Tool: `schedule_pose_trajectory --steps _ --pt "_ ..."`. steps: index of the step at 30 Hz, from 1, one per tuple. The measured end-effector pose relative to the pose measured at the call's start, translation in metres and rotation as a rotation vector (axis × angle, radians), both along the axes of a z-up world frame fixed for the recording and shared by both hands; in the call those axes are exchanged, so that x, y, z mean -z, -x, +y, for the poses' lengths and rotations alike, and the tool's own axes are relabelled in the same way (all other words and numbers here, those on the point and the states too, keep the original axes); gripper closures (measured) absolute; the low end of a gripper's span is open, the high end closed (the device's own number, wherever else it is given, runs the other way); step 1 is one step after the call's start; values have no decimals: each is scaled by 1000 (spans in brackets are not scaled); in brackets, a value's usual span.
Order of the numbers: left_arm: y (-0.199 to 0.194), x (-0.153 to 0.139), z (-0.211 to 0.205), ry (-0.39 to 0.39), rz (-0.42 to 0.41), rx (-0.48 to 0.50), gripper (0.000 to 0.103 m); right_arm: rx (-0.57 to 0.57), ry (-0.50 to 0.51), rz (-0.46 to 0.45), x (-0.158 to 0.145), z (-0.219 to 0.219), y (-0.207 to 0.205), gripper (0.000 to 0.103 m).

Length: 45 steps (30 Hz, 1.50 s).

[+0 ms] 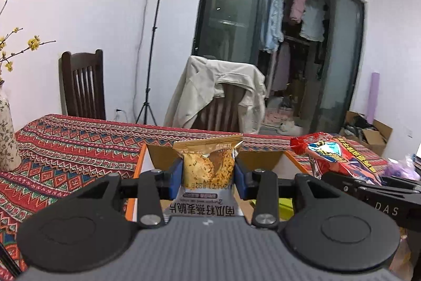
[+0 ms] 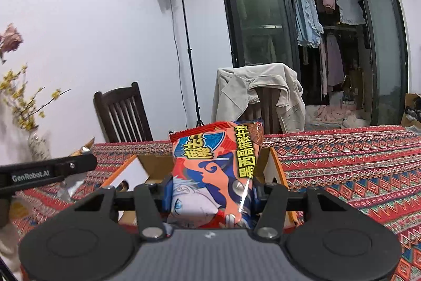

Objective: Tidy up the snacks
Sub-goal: 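Lower both packets into the box and open both tools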

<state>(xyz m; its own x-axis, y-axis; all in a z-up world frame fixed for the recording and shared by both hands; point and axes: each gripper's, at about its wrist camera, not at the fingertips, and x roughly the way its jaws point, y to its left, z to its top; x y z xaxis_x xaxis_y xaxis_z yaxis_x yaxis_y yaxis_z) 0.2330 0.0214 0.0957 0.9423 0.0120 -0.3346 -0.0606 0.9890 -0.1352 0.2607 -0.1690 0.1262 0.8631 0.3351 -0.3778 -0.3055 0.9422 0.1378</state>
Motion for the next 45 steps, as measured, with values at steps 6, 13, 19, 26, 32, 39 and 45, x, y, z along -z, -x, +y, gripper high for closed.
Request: schedule_pose_trajectory --steps 6,13,19,26,32,39,45 --pt "-53 22 12 17 25 -91 62 45 -25 43 18 11 -52 52" --pt "-86 60 33 29 94 -135 62 32 -9 64 54 17 -88 52" --pt "-88 70 28 2 101 -107 62 29 -1 101 69 15 -97 52" --pt "-67 62 27 15 6 -149 0 22 -41 104 68 6 -85 23" --pt "-63 61 29 33 7 -151 0 37 -35 80 64 1 -74 0" --pt "-48 49 26 12 -6 -176 0 58 -24 69 57 -3 -61 0" --pt "-19 24 19 -3 -39 -180 0 70 -13 25 35 -5 -39 0"
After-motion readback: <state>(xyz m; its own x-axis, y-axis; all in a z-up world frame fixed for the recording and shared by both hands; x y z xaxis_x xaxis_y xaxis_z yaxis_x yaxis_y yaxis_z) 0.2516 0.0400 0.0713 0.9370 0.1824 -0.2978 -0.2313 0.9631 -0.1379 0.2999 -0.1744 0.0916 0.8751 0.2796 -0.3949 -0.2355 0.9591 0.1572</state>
